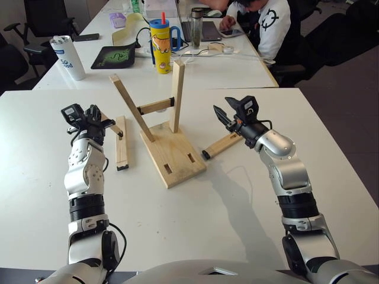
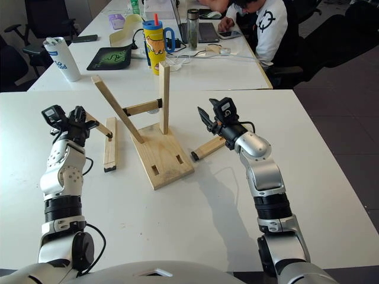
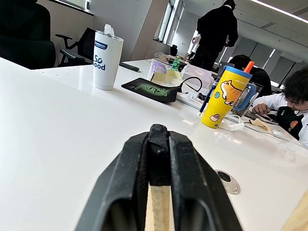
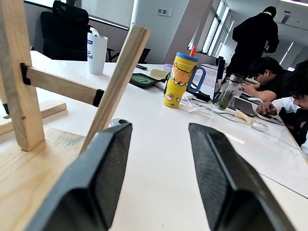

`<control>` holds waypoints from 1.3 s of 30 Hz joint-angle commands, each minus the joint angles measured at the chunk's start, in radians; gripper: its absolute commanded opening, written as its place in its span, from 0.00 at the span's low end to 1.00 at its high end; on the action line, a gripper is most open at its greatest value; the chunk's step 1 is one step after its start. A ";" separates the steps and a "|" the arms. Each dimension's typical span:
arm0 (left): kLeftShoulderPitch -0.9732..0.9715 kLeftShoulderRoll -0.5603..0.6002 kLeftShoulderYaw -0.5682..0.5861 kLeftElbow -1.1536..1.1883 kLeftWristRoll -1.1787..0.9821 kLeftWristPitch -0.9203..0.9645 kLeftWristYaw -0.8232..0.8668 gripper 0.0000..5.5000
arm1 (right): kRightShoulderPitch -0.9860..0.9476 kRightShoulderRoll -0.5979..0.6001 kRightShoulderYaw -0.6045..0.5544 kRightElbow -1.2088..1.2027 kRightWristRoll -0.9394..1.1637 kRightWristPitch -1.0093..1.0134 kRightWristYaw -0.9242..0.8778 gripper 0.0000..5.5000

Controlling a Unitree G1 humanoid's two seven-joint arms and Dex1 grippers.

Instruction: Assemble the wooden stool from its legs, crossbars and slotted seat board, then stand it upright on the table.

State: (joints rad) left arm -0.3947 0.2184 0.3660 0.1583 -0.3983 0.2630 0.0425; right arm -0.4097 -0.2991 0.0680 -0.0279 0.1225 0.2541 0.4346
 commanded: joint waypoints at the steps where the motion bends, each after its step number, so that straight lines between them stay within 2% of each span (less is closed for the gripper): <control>1: 0.015 0.000 0.012 0.012 0.018 -0.007 0.010 0.08 | 0.011 -0.003 0.007 0.001 -0.017 -0.008 -0.001 0.39; 12: 0.006 -0.046 0.029 0.065 0.001 -0.041 0.011 0.08 | 0.014 -0.006 0.007 0.000 -0.026 -0.014 0.001 0.39; 25: -0.005 -0.031 -0.011 -0.006 0.032 -0.029 -0.006 0.08 | 0.009 -0.005 0.014 0.008 -0.041 -0.036 0.006 0.39; 39: 0.004 -0.024 -0.010 0.043 0.067 -0.022 -0.007 0.08 | 0.005 -0.005 0.013 0.015 -0.041 -0.038 0.006 0.39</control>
State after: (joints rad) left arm -0.3963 0.1842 0.3549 0.1870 -0.3401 0.2307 0.0354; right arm -0.4028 -0.2992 0.0845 -0.0253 0.0860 0.2214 0.4360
